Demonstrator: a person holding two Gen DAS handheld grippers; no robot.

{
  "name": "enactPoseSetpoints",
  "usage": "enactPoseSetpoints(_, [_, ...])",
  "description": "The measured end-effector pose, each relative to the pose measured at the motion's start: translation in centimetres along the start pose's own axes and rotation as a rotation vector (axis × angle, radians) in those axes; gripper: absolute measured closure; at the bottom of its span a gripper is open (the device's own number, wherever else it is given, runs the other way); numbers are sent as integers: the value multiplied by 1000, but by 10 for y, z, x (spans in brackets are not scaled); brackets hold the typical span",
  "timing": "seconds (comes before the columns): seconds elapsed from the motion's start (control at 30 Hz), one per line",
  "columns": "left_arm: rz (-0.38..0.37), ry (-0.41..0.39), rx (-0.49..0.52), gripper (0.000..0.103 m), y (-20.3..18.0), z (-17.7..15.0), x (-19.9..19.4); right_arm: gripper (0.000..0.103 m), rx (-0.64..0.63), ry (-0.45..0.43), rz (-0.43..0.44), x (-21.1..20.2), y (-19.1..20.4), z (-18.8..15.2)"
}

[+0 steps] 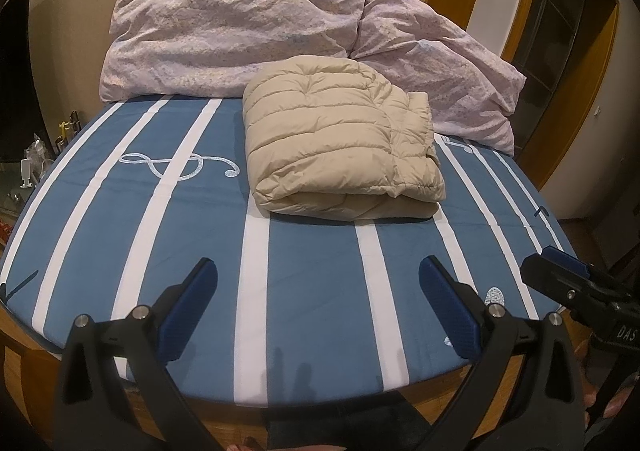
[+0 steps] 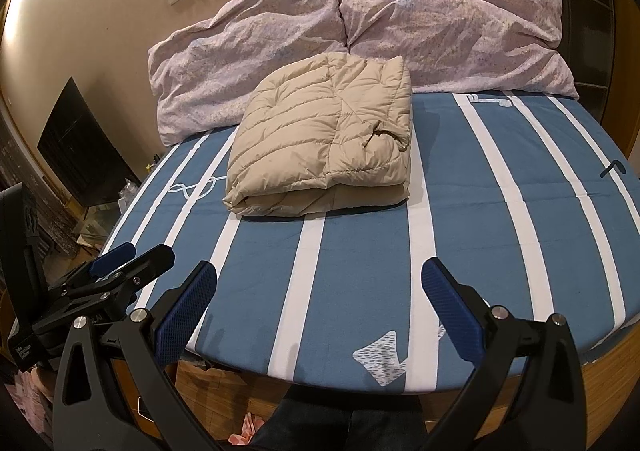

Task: Fold large clothes

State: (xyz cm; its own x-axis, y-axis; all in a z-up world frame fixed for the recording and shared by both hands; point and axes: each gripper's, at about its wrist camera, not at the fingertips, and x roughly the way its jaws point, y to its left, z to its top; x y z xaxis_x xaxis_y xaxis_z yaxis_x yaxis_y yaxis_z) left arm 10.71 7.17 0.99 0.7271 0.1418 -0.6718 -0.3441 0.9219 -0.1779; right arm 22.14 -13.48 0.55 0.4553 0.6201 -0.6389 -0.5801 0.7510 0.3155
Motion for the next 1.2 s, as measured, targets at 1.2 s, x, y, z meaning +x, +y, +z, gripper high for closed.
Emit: enactPoseSetpoints(1.2, [-1,-8,3,3,1,1,-2,1,1,6,3,3,2,-3])
